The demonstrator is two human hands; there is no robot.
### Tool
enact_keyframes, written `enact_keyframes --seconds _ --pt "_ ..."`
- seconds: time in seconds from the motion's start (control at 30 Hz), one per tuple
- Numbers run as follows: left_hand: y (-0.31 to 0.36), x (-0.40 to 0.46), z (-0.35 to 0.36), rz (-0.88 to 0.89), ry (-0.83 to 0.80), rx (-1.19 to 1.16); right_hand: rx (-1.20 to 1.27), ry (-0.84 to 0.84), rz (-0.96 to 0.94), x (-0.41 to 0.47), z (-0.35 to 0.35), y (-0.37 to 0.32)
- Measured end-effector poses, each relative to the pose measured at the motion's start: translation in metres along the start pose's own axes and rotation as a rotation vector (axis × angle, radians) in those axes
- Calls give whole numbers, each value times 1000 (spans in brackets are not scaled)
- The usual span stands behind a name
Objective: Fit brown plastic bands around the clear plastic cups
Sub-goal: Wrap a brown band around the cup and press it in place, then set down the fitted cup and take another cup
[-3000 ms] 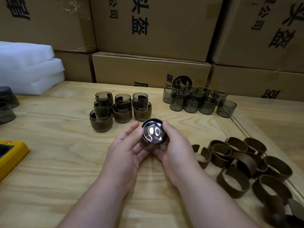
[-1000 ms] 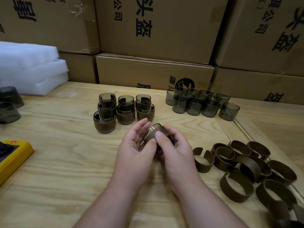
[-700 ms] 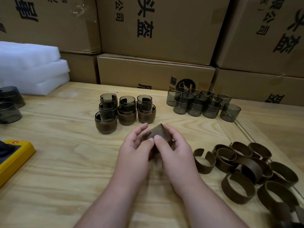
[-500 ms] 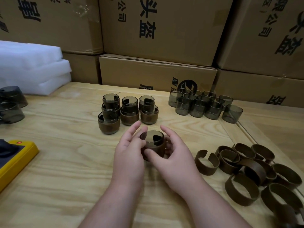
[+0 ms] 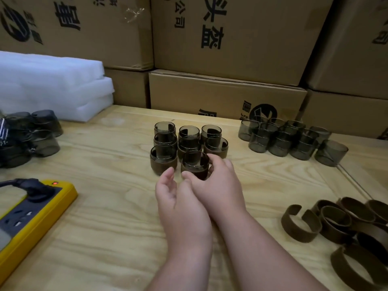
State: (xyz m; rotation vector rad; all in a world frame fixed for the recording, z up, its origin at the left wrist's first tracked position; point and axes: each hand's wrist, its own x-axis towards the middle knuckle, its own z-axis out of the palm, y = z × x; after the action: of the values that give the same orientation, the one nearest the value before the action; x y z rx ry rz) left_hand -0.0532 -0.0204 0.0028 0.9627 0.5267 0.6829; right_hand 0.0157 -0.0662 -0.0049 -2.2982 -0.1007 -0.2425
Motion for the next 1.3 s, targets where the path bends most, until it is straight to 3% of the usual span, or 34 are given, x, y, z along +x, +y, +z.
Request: enact_keyframes --seconds 0.33,0.5,0.73,0.9,1.1,1.3 --pt "-1 4 0 69 -17 67 207 35 -38 -3 0 10" --pt "14 32 -20 471 20 521 148 203 6 2 -10 15" --pt "14 77 -11 426 -217 840 90 198 84 32 -4 17" --pt "13 112 -3 420 -200 783 216 228 164 72 -2 18" --pt "3 145 12 474 -234 752 224 107 182 100 12 11" --pt "-2 170 23 457 -226 736 263 102 191 117 22 3"
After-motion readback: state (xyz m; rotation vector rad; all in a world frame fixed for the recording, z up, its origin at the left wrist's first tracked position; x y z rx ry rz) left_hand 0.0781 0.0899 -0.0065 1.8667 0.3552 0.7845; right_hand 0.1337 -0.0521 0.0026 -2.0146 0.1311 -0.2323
